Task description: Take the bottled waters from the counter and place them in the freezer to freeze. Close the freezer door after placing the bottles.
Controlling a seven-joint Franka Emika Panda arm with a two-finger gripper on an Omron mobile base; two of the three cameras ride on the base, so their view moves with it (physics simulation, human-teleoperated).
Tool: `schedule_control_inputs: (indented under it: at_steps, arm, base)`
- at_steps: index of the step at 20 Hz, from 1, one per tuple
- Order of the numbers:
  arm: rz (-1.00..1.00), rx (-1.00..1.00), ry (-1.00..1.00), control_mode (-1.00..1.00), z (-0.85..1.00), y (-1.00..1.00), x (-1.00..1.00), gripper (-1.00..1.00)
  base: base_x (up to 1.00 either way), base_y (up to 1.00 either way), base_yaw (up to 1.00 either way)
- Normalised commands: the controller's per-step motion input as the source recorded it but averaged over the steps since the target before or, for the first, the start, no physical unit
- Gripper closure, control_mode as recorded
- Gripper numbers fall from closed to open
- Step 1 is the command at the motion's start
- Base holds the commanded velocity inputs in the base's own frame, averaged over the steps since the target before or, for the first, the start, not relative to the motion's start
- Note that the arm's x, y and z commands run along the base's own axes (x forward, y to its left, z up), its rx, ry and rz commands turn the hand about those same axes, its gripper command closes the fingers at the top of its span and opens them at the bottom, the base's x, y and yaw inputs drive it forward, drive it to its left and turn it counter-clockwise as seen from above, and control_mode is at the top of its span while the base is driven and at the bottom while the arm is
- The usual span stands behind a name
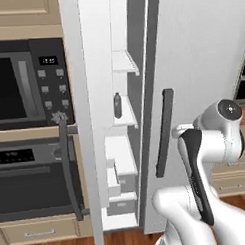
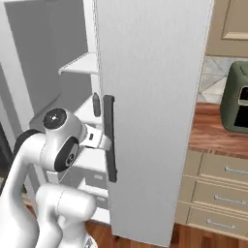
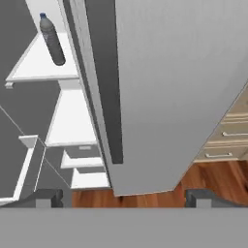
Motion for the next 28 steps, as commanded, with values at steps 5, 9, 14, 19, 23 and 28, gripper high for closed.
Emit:
schedule_control_inputs:
  at_steps: [5,9,14,19,23,28]
  arm:
    - [0.0,0.0,0.0,1.0,0.0,0.0,0.0,-1.0]
    - [0.0,0.0,0.0,1.0,0.0,0.0,0.0,-1.0]
    - [0.0,0.0,0.0,1.0,0.0,0.0,0.0,-1.0]
    - [0.0,0.0,0.0,1.0,0.0,0.0,0.0,-1.0]
    - [0.0,0.0,0.0,1.0,0.0,0.0,0.0,-1.0]
    - [0.0,0.0,0.0,1.0,0.0,0.0,0.0,-1.0]
  base:
    - [-0.03,-0.98,-0.36]
    - [0.02,-1.0,0.0]
    - [0.55,-1.0,0.02]
    - [0.25,-1.0,-0.1]
    - [0.48,-1.0,-0.34]
    - [0.6,-0.89,-0.25]
